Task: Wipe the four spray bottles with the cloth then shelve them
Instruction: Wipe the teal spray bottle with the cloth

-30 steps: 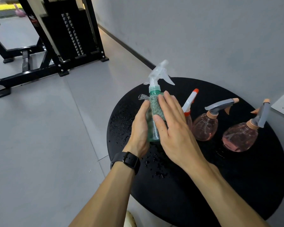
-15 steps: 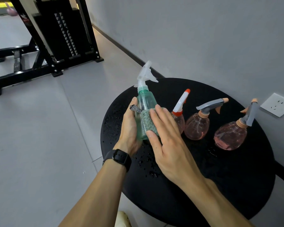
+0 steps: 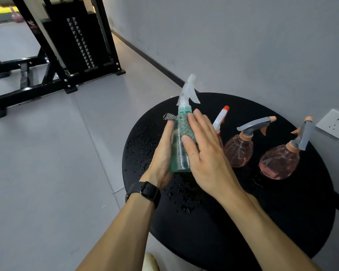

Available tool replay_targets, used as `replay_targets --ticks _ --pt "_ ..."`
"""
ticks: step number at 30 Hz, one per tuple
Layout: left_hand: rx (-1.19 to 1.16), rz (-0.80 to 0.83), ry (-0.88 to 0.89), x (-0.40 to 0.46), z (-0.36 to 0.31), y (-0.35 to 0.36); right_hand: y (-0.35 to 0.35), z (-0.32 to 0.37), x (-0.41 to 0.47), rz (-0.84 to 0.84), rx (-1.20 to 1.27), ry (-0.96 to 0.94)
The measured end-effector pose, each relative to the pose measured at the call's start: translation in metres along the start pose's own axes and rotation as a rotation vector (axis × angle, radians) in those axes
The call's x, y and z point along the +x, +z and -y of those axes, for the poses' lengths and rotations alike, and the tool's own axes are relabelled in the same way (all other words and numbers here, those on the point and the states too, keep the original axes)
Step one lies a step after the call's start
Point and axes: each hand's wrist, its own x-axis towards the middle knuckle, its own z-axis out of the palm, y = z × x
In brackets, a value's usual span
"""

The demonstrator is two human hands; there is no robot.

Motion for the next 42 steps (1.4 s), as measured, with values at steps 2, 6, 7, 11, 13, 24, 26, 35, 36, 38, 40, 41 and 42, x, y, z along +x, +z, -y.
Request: replay_targets --ticks 2,6,7,11,13,24,26,35,36,38,40,41,42 --pt "0.005 -0.002 -0.026 0.0 -0.001 0.001 0.0 -0.001 0.004 0.019 -0.018 -0.008" --pt "-0.007 0.018 -0.044 0.0 -0.004 0.002 0.0 0.0 0.009 0.023 -0.022 -0.002" --pt "-0.012 0.033 -0.044 -0.002 -0.005 0.003 0.0 0.001 0.01 0.023 -0.017 -0.001" --pt "-0.041 0.088 -0.069 -0.006 -0.007 0.003 0.0 0.002 0.011 0.034 -0.022 0.006" --pt "-0.04 0.081 -0.074 -0.006 -0.006 0.002 0.001 0.002 0.009 0.041 -0.048 -0.002" --pt "-0.124 -0.04 -0.004 0.001 -0.003 -0.014 0.004 0.007 -0.017 0.098 0.029 -0.005" --pt "-0.172 -0.048 -0.02 0.003 -0.003 -0.015 0.003 0.008 -0.021 0.097 0.031 -0.007" --pt "-0.204 -0.085 -0.065 0.005 -0.003 -0.017 0.002 0.006 -0.028 0.049 0.044 -0.057" --pt "-0.176 -0.082 -0.06 0.004 -0.003 -0.015 0.001 0.006 -0.027 0.044 0.045 -0.06" --pt "-0.131 -0.086 -0.052 0.003 -0.002 -0.013 0.001 0.005 -0.023 0.031 0.036 -0.067" --pt "-0.097 -0.091 -0.057 0.003 -0.002 -0.01 0.001 0.002 -0.018 0.001 -0.007 -0.084" --pt "-0.078 -0.086 -0.065 0.004 0.0 -0.008 0.001 0.001 -0.016 -0.018 -0.039 -0.095" --pt "-0.059 -0.073 -0.071 0.005 0.001 -0.008 0.002 0.0 -0.014 -0.037 -0.074 -0.107"
